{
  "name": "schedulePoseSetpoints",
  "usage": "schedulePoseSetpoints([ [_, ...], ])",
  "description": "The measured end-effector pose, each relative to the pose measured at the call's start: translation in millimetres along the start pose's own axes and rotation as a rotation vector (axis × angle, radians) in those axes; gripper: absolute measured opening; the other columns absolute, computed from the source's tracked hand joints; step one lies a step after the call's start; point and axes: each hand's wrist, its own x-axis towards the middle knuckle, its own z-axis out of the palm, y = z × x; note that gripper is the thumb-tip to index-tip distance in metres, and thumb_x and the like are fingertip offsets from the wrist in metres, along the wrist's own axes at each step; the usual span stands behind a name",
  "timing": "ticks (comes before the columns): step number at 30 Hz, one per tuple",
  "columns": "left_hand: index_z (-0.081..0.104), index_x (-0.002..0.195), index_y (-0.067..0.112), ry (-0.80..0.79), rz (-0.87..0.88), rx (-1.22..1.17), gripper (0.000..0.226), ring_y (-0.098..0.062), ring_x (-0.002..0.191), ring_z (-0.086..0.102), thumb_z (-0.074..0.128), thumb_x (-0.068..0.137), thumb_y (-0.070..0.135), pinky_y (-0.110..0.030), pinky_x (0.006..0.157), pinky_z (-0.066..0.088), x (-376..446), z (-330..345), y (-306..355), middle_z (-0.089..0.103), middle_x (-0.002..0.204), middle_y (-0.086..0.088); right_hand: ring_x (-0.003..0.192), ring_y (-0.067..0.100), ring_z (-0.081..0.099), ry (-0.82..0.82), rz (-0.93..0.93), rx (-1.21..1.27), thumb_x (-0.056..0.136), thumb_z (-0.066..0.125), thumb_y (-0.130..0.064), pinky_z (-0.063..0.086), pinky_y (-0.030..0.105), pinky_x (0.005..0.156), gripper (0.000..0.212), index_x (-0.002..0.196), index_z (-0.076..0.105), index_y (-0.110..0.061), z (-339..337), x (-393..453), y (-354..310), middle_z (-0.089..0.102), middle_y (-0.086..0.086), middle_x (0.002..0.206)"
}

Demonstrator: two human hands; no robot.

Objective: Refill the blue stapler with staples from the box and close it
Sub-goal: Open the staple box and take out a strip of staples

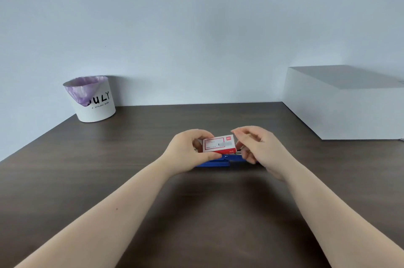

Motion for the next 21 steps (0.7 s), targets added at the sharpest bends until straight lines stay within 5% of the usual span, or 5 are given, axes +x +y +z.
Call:
schedulePoseSetpoints([
  [4,0.066,0.106,0.027,-0.011,-0.012,-0.047,0.046,-0.008,0.09,0.066,0.082,0.064,0.038,-0.027,0.079,0.056,0,2,-2,0.071,0.101,0.01,0.059,0.013,0.053,-0.156,0.111,0.16,0.094,0.052,-0.028,0.042,0.02,0.046,0.025,0.11,0.065,-0.014,11,-4,2,0.067,0.01,0.087],
  [13,0.066,0.106,0.025,-0.003,-0.04,-0.2,0.042,-0.011,0.088,0.068,0.082,0.067,0.031,-0.022,0.078,0.057,1,-11,1,0.073,0.097,0.005,0.06,0.011,0.063,-0.19,0.175,0.572,0.092,0.053,-0.023,0.053,0.018,0.051,0.024,0.109,0.068,-0.015,15,-3,3,0.074,0.006,0.089],
  [21,0.068,0.103,0.022,0.017,-0.066,-0.319,0.04,-0.013,0.084,0.068,0.083,0.066,0.026,-0.018,0.065,0.052,-2,-10,-9,0.075,0.094,0.003,0.066,0.014,0.067,-0.234,0.176,0.648,0.092,0.052,-0.014,0.056,0.021,0.055,0.024,0.11,0.069,-0.014,14,-2,7,0.074,0.012,0.098],
])
